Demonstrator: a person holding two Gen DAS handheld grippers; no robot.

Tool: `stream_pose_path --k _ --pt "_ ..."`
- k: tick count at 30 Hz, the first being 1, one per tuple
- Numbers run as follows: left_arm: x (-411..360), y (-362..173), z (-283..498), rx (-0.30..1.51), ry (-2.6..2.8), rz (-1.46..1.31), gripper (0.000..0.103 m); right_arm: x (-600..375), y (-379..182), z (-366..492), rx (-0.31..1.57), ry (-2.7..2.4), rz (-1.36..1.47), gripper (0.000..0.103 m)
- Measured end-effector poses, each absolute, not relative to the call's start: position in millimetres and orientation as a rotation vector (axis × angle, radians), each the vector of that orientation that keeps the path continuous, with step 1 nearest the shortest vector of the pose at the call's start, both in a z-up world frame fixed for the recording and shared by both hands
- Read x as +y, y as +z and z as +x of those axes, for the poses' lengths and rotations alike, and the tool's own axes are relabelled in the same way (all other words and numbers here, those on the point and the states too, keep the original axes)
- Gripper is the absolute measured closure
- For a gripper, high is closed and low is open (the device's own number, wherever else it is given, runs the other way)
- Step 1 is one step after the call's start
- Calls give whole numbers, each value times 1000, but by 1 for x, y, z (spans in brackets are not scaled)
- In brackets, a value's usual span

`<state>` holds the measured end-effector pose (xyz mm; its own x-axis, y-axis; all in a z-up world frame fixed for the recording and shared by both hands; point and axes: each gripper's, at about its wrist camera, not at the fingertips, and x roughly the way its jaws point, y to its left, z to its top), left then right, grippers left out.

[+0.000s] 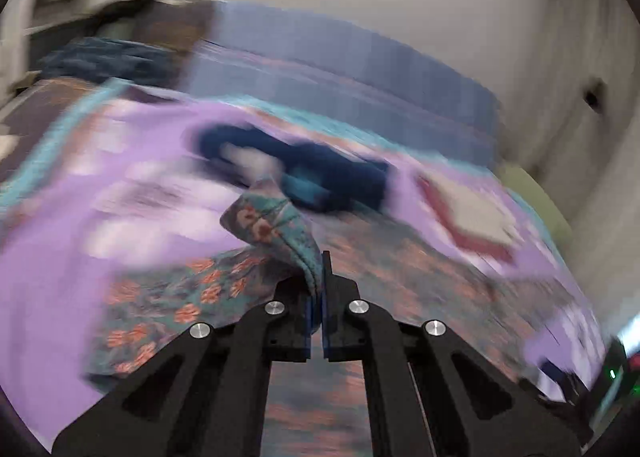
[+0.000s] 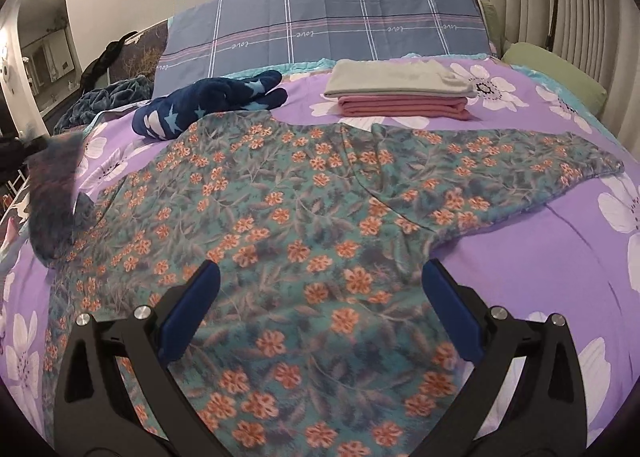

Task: Fold small clothes

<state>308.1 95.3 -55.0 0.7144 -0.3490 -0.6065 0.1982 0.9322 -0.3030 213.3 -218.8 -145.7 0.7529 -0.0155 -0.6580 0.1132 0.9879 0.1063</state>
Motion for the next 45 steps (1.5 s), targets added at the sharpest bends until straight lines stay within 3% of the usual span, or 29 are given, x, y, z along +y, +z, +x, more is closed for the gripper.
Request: stream_pose_path --k 4,5,8,12,13,15,18,25,28,34,45 --pt "12 -99 295 809 -450 -131 99 -231 -151 212 736 -68 148 2" --pt "-4 -115 292 845 -470 -103 95 -234 -152 212 741 -63 156 2" --pt "-21 -145 282 916 -497 -85 80 -243 -155 214 751 -39 180 2" --pt "-6 -157 280 926 -469 -95 79 -247 -155 230 783 23 213 4" --pt "-1 -157 281 926 -465 -111 79 -244 -154 238 792 48 217 7" --pt "6 -155 283 923 -461 -143 79 -238 -151 254 813 95 210 27" --pt "6 -153 285 914 -467 -156 79 -222 -146 285 887 187 207 48" --pt "-9 -150 280 892 -543 -168 79 -182 -138 353 1057 325 207 48" --pt "-21 -150 276 890 -568 -134 79 -174 -140 371 1104 351 216 39" --pt "-31 -163 281 920 -558 -110 79 -170 -167 376 1211 406 324 40" --pt "-35 -160 276 910 -580 -117 79 -156 -157 376 1196 457 342 40"
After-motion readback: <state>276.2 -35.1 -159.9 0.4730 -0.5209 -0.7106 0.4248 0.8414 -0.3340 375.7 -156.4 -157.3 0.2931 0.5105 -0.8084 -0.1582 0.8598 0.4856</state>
